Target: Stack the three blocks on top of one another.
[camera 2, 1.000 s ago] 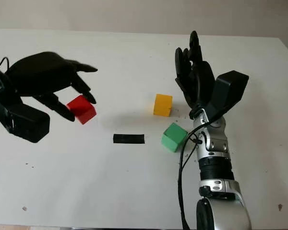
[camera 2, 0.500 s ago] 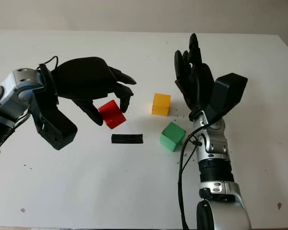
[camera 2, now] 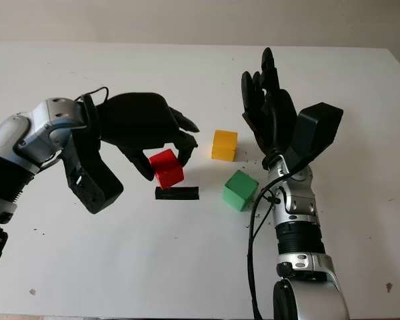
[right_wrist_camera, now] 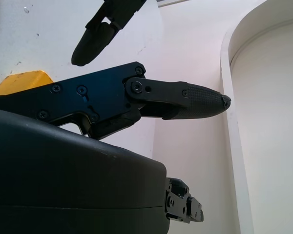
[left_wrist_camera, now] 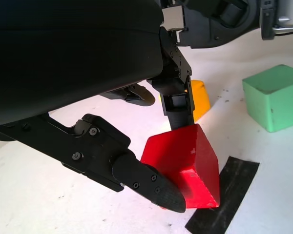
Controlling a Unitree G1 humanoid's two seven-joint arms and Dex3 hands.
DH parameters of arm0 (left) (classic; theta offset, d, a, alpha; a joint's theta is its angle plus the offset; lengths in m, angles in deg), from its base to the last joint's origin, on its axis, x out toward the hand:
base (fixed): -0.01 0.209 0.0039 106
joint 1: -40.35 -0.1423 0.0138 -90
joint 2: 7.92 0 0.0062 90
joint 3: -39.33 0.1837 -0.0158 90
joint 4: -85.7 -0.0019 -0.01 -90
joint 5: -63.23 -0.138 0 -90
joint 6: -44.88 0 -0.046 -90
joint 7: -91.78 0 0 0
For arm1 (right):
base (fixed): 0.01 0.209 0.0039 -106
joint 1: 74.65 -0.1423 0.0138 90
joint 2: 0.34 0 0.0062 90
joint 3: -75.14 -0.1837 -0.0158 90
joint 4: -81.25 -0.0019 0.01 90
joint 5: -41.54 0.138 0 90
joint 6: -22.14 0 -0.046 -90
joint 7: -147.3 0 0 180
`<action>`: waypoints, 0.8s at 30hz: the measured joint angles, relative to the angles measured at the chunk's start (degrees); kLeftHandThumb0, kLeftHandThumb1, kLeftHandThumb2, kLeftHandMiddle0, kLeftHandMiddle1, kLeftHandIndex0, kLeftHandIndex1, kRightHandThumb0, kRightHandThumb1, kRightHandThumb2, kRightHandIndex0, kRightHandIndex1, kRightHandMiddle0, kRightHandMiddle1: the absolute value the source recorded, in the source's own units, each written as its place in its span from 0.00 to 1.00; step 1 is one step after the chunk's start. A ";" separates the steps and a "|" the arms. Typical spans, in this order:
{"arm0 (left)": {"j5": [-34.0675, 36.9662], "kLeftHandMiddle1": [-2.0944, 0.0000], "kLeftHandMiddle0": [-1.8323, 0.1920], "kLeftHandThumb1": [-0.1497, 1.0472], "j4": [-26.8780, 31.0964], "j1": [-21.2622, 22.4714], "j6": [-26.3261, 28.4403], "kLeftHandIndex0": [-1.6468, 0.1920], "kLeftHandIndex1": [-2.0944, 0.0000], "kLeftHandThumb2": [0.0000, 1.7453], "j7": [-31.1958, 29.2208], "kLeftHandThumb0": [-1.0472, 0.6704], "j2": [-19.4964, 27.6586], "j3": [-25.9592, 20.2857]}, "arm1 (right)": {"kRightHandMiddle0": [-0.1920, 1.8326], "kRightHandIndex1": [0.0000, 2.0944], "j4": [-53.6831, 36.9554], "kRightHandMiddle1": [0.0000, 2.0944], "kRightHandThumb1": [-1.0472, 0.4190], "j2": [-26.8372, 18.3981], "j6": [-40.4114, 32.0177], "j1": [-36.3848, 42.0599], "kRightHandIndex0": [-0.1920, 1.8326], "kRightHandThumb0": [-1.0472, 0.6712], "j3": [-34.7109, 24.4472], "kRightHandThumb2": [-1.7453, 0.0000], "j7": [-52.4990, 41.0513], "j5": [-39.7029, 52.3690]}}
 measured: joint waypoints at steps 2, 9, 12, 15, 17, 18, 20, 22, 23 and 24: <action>-0.17 0.98 0.70 0.86 -0.64 0.23 -0.48 0.64 0.49 0.03 -0.03 0.34 -0.14 0.38 | 0.00 0.00 -0.06 0.00 0.00 0.00 0.00 0.04 0.00 0.23 0.01 0.71 -0.04 0.02; -0.35 0.98 0.70 0.87 -3.35 2.21 -2.85 0.66 0.45 0.03 0.19 0.34 -0.94 1.44 | 0.00 0.00 -0.06 0.00 0.00 0.03 0.00 0.07 0.00 0.23 0.13 0.71 -0.32 0.07; -0.05 0.99 0.73 0.88 -3.72 2.33 -3.61 0.67 0.45 0.03 0.00 0.31 -1.09 1.67 | 0.00 0.00 -0.07 0.00 0.00 0.02 0.00 0.12 0.00 0.22 0.29 0.71 -0.29 0.00; 0.40 0.99 0.75 0.87 -3.66 2.33 -3.65 0.65 0.49 0.03 -0.91 0.30 -1.31 1.90 | 0.00 0.00 -0.13 0.00 0.00 0.02 0.00 0.34 0.00 0.22 0.44 0.72 -0.29 -0.01; 1.23 0.98 0.75 0.87 -3.65 2.33 -3.71 0.64 0.50 0.03 -1.06 0.29 -1.48 1.90 | 0.00 0.00 -0.19 0.00 0.00 0.02 0.00 0.53 0.00 0.22 0.45 0.72 -0.30 0.01; 1.48 0.98 0.75 0.87 -3.64 2.33 -3.79 0.64 0.50 0.03 -1.05 0.28 -1.59 1.90 | 0.00 0.00 -0.20 0.00 0.00 0.02 0.00 0.56 0.00 0.22 0.44 0.72 -0.30 0.01; 1.45 0.98 0.76 0.88 -3.64 2.33 -4.22 0.64 0.50 0.03 -0.82 0.27 -1.86 1.92 | 0.00 0.00 -0.21 0.00 0.00 0.03 0.04 0.61 0.00 0.22 0.47 0.72 -0.33 0.01; 1.20 0.98 0.76 0.88 -3.63 2.33 -4.80 0.64 0.49 0.03 -0.37 0.26 -1.96 2.04 | 0.00 0.00 -0.21 0.00 0.00 0.03 0.36 0.75 0.00 0.22 0.48 0.72 -0.38 0.01; 0.97 0.98 0.76 0.88 -3.63 2.33 -5.17 0.64 0.49 0.03 -0.04 0.26 -1.98 2.11 | 0.00 0.00 -0.21 0.00 0.00 0.02 0.39 0.81 0.00 0.22 0.47 0.72 -0.40 0.04; 0.55 0.98 0.76 0.88 -3.63 2.33 -5.58 0.64 0.49 0.03 0.57 0.26 -2.01 2.22 | 0.00 0.00 -0.21 0.00 0.00 0.03 0.39 0.85 0.00 0.22 0.47 0.72 -0.43 0.07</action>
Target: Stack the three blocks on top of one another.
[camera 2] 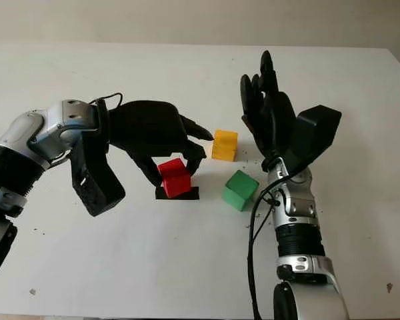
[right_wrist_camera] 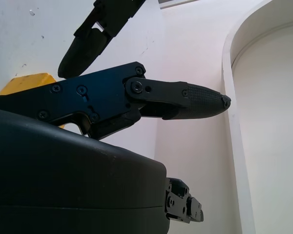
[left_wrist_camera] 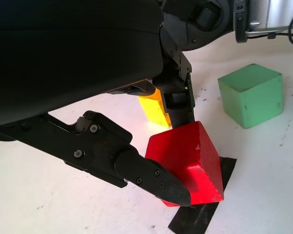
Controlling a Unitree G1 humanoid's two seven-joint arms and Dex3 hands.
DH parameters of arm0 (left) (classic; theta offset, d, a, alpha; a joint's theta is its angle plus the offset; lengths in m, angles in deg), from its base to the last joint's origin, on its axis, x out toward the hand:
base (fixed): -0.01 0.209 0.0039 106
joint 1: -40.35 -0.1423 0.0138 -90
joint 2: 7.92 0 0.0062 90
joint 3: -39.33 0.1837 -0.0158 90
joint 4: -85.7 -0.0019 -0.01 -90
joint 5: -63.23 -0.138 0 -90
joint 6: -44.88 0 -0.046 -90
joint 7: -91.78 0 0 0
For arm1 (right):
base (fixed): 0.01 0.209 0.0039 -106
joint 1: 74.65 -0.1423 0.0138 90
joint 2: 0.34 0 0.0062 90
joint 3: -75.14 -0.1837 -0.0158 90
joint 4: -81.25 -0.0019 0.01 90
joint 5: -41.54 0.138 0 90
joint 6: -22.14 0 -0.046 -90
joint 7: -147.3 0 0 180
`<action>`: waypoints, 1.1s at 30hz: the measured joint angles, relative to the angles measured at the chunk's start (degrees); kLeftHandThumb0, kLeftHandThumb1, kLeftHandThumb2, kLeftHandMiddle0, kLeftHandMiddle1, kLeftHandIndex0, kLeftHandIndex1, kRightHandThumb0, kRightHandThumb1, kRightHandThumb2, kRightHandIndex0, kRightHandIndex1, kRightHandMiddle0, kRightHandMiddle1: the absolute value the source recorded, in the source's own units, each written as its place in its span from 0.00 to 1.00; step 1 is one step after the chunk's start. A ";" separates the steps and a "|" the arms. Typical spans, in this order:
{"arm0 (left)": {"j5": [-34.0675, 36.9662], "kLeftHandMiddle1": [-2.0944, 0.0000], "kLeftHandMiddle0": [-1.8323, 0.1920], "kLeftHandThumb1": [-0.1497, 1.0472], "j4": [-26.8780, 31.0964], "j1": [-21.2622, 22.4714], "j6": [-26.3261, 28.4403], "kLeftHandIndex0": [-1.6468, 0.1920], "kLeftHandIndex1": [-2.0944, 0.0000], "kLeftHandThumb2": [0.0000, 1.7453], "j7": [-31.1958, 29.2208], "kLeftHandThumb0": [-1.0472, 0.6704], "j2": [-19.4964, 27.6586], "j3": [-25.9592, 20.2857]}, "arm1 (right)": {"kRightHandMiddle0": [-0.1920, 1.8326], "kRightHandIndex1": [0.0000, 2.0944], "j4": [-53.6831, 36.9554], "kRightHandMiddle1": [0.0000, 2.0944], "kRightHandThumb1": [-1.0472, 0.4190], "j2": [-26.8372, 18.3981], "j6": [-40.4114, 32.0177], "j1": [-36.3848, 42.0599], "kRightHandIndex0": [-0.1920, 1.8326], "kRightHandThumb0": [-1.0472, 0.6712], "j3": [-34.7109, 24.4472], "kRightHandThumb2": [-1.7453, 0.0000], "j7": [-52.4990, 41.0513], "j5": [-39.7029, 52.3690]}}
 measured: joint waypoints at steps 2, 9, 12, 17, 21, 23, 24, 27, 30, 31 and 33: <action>-0.79 0.98 0.76 0.89 0.00 0.00 -0.69 0.65 0.49 0.03 1.13 0.26 -0.11 0.24 | 0.00 0.00 0.00 0.00 0.00 0.00 0.00 0.01 0.00 0.23 0.01 0.71 0.01 0.00; -2.89 0.98 0.78 0.88 0.07 -0.01 -1.76 0.65 0.51 0.03 3.53 0.27 -0.17 1.06 | 0.00 0.00 -0.01 0.00 0.00 0.00 0.03 0.14 0.00 0.23 0.02 0.72 -0.25 0.01; -4.53 0.98 0.79 0.89 -0.14 -0.01 -2.22 0.66 0.51 0.03 5.98 0.27 -0.17 1.28 | 0.00 0.00 -0.02 0.00 0.00 0.00 0.03 0.34 0.00 0.23 0.02 0.72 -0.27 0.01; -6.21 0.98 0.79 0.89 -0.13 -0.01 -2.14 0.66 0.50 0.03 6.92 0.27 -0.16 1.68 | 0.00 0.00 -0.17 0.00 0.00 0.00 0.02 0.39 0.00 0.23 0.04 0.71 -0.27 0.01; -6.21 0.98 0.79 0.90 -0.46 -0.01 -2.15 0.68 0.46 0.03 7.13 0.26 -0.16 1.93 | 0.00 0.00 -0.18 0.00 0.00 0.00 0.00 0.39 0.00 0.23 0.05 0.71 -0.05 0.01; -6.04 0.98 0.81 0.91 -0.57 -0.01 -2.13 0.70 0.44 0.03 6.85 0.25 -0.16 2.10 | 0.00 0.00 -0.18 0.00 0.00 0.00 0.00 0.39 0.00 0.23 0.06 0.71 -0.06 0.02; -5.77 0.98 0.82 0.92 -0.59 -0.01 -2.09 0.72 0.44 0.04 6.41 0.24 -0.16 2.16 | 0.00 0.00 -0.18 0.00 0.00 0.00 0.00 0.38 0.00 0.22 0.06 0.72 -0.09 0.06; -5.42 0.98 0.83 0.92 -0.78 -0.01 -2.16 0.72 0.59 0.03 5.83 0.20 -0.16 2.34 | 0.00 0.00 -0.17 0.00 0.00 0.00 0.01 0.38 0.00 0.22 0.06 0.72 -0.36 0.13; -5.43 0.98 0.87 0.90 -0.78 -0.01 -2.10 0.67 0.84 0.03 5.83 0.17 -0.16 2.38 | 0.00 0.00 -0.17 0.00 0.00 -0.01 0.01 0.38 0.00 0.22 0.05 0.72 -0.48 0.13; -5.49 0.98 0.89 0.90 -0.71 -0.01 -2.07 0.68 0.89 0.03 5.83 0.17 -0.14 2.38 | 0.00 0.00 -0.17 0.00 0.00 -0.01 0.01 0.38 0.00 0.22 0.05 0.72 -0.57 0.14; -5.70 0.98 0.89 0.89 -0.25 -0.01 -1.97 0.69 0.94 0.03 5.84 0.17 0.09 2.38 | 0.00 0.00 -0.17 0.00 0.00 -0.01 0.01 0.38 0.00 0.22 0.03 0.73 -0.79 0.17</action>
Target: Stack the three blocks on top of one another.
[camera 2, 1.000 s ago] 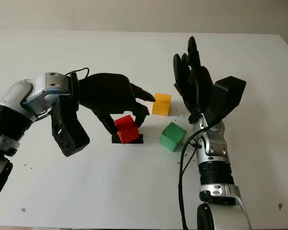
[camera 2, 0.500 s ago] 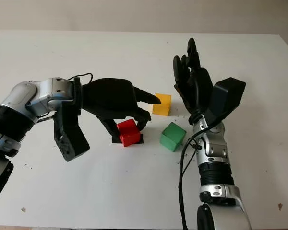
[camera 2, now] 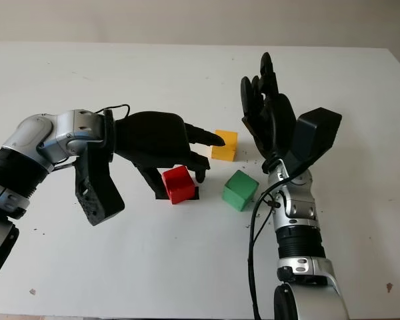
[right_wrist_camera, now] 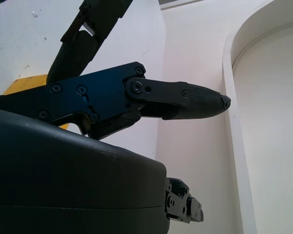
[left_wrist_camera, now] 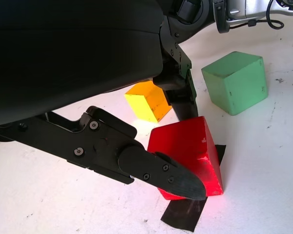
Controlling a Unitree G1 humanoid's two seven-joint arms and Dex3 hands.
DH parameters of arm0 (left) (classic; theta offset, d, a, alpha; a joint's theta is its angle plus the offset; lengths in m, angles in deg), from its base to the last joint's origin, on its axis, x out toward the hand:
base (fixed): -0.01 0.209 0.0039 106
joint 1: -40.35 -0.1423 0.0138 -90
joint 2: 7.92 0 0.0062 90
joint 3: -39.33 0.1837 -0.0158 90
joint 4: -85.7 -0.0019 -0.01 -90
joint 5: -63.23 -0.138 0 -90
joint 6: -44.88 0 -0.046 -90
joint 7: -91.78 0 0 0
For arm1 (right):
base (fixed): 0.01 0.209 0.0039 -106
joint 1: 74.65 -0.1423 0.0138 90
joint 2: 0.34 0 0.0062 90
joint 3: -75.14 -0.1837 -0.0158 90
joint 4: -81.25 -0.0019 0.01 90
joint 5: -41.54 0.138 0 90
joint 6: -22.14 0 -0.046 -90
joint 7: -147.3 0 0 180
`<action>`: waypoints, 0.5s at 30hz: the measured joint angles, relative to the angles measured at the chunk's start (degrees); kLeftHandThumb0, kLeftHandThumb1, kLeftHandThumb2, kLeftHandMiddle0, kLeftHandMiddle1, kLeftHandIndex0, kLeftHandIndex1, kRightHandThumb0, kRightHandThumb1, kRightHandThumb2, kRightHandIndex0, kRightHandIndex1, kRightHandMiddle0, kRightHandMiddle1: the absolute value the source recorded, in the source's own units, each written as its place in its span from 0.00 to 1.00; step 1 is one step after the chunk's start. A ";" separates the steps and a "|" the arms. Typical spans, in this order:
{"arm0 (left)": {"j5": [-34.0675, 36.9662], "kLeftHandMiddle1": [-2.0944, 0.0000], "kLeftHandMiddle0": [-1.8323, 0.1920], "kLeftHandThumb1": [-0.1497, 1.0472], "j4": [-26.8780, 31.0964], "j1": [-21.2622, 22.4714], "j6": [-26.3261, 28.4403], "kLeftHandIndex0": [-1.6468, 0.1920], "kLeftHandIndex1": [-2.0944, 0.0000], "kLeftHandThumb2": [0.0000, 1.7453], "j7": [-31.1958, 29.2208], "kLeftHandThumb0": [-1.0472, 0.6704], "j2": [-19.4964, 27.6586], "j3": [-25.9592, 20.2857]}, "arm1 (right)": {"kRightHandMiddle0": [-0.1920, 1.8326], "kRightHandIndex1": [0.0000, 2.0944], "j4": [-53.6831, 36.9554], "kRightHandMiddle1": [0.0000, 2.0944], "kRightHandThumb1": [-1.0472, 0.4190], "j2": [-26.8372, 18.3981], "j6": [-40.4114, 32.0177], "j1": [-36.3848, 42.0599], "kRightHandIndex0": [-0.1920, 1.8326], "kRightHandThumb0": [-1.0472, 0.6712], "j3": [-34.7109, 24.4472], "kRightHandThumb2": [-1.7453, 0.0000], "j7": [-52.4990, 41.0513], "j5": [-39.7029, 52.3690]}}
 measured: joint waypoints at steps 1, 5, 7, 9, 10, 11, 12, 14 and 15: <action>-0.05 0.98 0.90 0.89 0.25 0.00 0.09 0.70 0.95 0.03 0.00 0.16 0.14 0.00 | 0.00 0.00 0.00 0.00 0.00 0.00 0.00 0.00 0.00 0.22 -0.02 0.73 -0.06 0.03; 0.07 0.98 0.91 0.88 1.46 -0.01 0.75 0.73 0.98 0.03 -0.87 0.16 1.08 -0.01 | 0.00 0.00 0.00 0.00 0.00 0.00 0.00 0.00 0.00 0.22 -0.05 0.74 0.12 0.08; 0.41 0.98 0.91 0.88 2.38 -0.11 1.33 0.75 0.98 0.03 -1.45 0.18 1.74 -0.14 | 0.00 0.00 0.00 0.00 0.00 0.00 0.00 0.00 0.00 0.22 -0.05 0.74 0.25 0.09; 2.18 0.98 0.92 0.87 3.54 -0.54 2.02 0.78 0.99 0.03 -2.36 0.16 2.48 -0.86 | 0.00 0.00 0.00 0.00 0.00 0.01 0.00 0.00 0.00 0.22 -0.03 0.73 0.29 0.09; 3.43 0.98 0.92 0.87 4.18 -0.83 2.56 0.78 0.99 0.03 -3.13 0.15 2.89 -1.45 | 0.00 0.00 0.00 0.00 0.00 0.01 0.00 0.00 0.00 0.22 -0.04 0.73 0.33 0.09; 4.69 0.98 0.93 0.87 4.92 -1.13 3.29 0.80 0.99 0.03 -4.00 0.18 3.47 -2.05 | 0.00 0.00 0.00 0.00 0.00 0.01 -0.01 0.00 0.00 0.22 -0.01 0.73 0.39 0.09; 5.48 0.98 0.93 0.87 5.62 -1.45 4.02 0.80 0.99 0.03 -4.76 0.18 4.05 -2.70 | 0.00 0.00 0.00 0.00 0.00 0.01 -0.02 0.00 0.00 0.22 -0.01 0.73 0.45 0.08; 8.97 0.98 0.95 0.86 8.00 -2.78 6.49 0.82 0.99 0.03 -7.75 0.18 5.52 -4.33 | 0.00 0.00 -0.01 0.00 0.00 0.01 -0.03 0.01 0.00 0.23 0.07 0.73 0.31 0.09; 11.33 0.98 0.95 0.85 9.34 -3.61 8.19 0.81 0.98 0.03 -9.41 0.17 6.34 -5.55 | 0.00 0.00 -0.01 0.00 0.00 -0.02 -0.03 0.05 0.00 0.23 0.06 0.73 0.22 0.09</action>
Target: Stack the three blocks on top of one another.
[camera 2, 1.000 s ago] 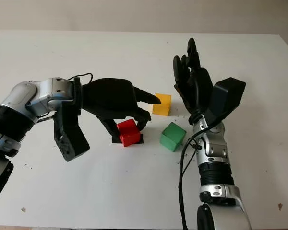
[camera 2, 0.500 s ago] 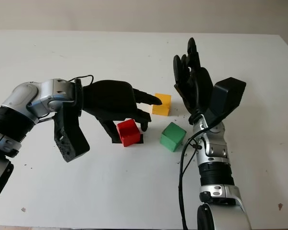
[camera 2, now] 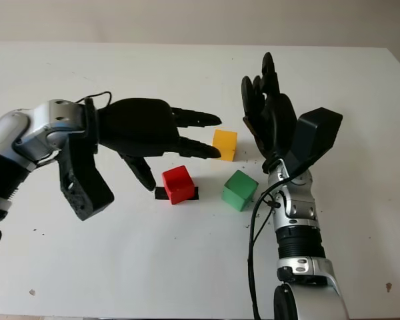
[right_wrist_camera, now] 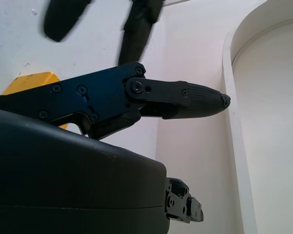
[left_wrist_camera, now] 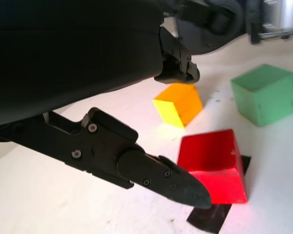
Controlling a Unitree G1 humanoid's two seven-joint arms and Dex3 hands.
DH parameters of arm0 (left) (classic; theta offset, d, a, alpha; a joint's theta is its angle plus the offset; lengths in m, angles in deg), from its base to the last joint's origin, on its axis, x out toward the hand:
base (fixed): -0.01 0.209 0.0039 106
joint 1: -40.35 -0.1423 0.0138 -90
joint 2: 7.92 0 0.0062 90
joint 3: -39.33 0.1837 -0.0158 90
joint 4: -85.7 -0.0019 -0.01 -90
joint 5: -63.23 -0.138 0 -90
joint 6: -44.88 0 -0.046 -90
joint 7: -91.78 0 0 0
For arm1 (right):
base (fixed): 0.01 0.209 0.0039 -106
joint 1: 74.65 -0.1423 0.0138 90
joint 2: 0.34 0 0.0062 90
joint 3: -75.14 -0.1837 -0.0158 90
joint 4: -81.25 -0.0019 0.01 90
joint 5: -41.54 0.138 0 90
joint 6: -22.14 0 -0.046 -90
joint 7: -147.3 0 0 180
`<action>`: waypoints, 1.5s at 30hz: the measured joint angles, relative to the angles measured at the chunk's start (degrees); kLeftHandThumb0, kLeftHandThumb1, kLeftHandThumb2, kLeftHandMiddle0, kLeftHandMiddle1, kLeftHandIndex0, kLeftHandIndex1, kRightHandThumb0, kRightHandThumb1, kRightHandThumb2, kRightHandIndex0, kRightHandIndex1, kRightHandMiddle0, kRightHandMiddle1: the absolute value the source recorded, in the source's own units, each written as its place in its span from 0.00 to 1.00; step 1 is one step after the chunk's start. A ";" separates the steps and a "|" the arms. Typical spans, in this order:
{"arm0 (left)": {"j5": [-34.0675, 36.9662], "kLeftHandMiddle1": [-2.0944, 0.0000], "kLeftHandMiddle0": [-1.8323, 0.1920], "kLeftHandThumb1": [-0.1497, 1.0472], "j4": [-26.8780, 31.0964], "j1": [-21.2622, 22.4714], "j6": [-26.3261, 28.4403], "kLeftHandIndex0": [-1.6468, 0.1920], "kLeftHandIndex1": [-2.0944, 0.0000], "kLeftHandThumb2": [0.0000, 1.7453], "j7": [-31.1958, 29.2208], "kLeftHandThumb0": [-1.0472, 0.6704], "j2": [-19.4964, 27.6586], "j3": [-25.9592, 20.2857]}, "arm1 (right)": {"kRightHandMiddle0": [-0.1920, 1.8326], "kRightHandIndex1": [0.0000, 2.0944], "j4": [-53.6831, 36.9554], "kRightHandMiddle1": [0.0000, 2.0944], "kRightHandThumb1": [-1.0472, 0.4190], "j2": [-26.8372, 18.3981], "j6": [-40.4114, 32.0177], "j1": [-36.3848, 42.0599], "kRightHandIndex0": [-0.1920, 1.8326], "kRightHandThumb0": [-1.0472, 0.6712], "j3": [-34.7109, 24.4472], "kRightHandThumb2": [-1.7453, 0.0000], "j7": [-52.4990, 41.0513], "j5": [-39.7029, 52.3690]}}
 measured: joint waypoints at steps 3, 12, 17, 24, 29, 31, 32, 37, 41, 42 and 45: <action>11.62 0.97 0.93 0.87 3.74 -3.06 7.97 0.78 0.96 0.03 -4.84 0.16 1.43 -5.56 | 0.00 0.00 -0.02 0.00 0.00 -0.09 -0.09 0.10 0.00 0.24 -0.06 0.72 0.03 -0.02; 38.13 0.98 0.94 1.00 11.20 -16.54 31.57 0.92 0.99 0.29 0.95 0.15 -5.48 -24.22 | 0.04 0.01 -1.73 0.02 0.00 -2.82 -1.58 -0.40 0.02 0.25 0.03 0.80 1.31 -2.20; 38.03 0.98 0.96 1.00 9.37 -20.60 36.47 0.95 0.99 0.35 10.41 0.19 -11.62 -26.76 | 0.09 0.03 -1.59 0.05 0.00 -7.51 -2.04 -4.06 0.05 0.22 1.12 0.90 -0.05 -5.86; 38.15 0.97 0.96 1.00 2.68 -22.31 38.63 0.96 0.98 0.37 17.15 0.23 -14.37 -30.14 | 0.19 0.08 6.20 0.10 0.11 -17.53 0.30 -10.89 0.16 0.32 3.35 0.98 -9.95 -10.05; 38.56 0.97 0.94 1.00 1.79 -24.06 39.93 0.95 0.98 0.35 19.06 0.24 -14.38 -32.61 | 0.27 0.08 12.91 0.12 0.17 -26.17 9.72 -16.54 0.24 0.29 8.82 0.98 -13.76 -20.02; 38.53 0.97 0.95 1.00 2.23 -24.72 40.51 0.95 0.98 0.35 19.10 0.24 -14.39 -32.68 | 0.31 0.07 14.15 0.11 0.18 -29.64 14.24 -19.08 0.28 0.29 13.16 0.97 -11.95 -27.87; 38.50 0.97 0.95 1.00 2.52 -24.98 40.70 0.96 0.98 0.35 19.10 0.24 -14.40 -32.68 | 0.32 0.06 14.87 0.11 0.19 -30.78 16.44 -20.27 0.29 0.30 14.83 0.97 -11.24 -30.84; 38.42 0.98 0.96 1.00 4.19 -25.28 41.08 0.96 0.98 0.35 19.17 0.22 -14.65 -32.65 | 0.34 0.05 22.08 0.09 0.18 -33.60 27.14 -26.67 0.29 0.33 20.57 0.97 -11.35 -37.75; 37.94 0.98 0.96 1.00 4.45 -25.29 41.58 0.95 0.98 0.35 19.63 0.24 -14.91 -32.58 | 0.34 0.04 24.41 0.08 0.17 -35.99 35.61 -29.02 0.30 0.34 26.42 0.96 -2.98 -48.72; 37.70 0.98 0.96 1.00 4.52 -25.30 41.76 0.95 0.98 0.35 19.74 0.24 -14.93 -32.53 | 0.34 0.04 24.92 0.08 0.17 -36.61 37.70 -29.51 0.29 0.35 28.02 0.96 0.00 -51.85; 37.00 0.98 0.96 1.00 5.07 -25.33 42.27 0.96 0.98 0.36 20.07 0.25 -15.02 -32.44 | 0.33 0.03 27.61 0.07 0.15 -37.64 42.65 -31.43 0.27 0.35 32.74 0.96 9.03 -60.04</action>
